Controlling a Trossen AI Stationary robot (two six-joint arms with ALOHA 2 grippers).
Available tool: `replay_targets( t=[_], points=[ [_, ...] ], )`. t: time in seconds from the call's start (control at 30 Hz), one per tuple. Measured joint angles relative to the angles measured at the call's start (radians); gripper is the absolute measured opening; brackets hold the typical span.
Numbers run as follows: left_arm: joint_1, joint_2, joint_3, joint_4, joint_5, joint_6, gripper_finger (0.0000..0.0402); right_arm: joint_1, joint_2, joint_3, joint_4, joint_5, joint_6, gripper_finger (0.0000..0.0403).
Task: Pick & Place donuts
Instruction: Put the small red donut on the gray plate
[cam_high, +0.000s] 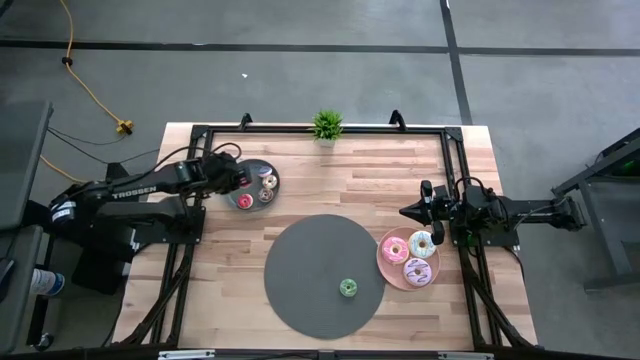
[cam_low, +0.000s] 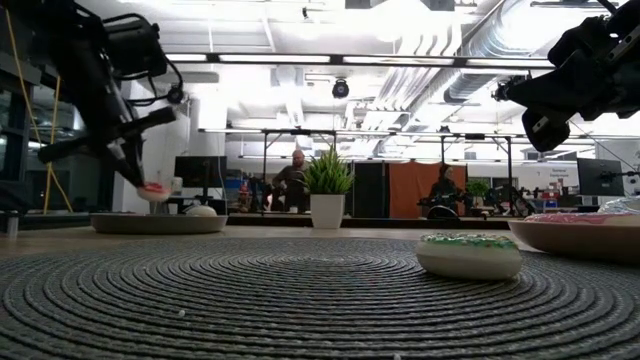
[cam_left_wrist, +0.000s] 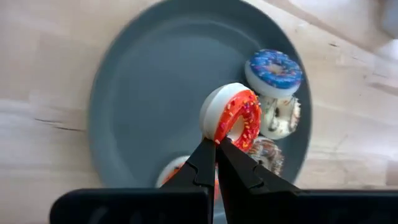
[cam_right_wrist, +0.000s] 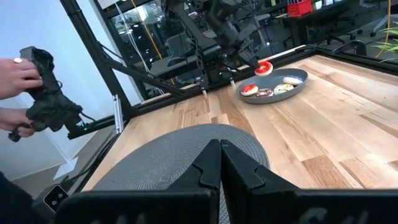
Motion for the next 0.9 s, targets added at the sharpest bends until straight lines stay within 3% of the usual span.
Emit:
replay_targets(
  t=[0.3, 0.6, 0.9],
  points=[
    [0.014, 0.027, -0.053, 0.065, 0.042, 0.088, 0.0003, 0.000, 0.000, 0.000, 0.000, 0.000, 0.000, 0.0000],
    [0.013, 0.157, -0.072, 0.218, 0.114, 0.130, 0.0003, 0.000, 0.000, 0.000, 0.000, 0.000, 0.000, 0.0000],
    [0.013, 0.217, -0.072, 0.265, 0.162, 0.163, 0.0003, 0.000, 0.000, 0.000, 0.000, 0.000, 0.000, 0.0000]
  ],
)
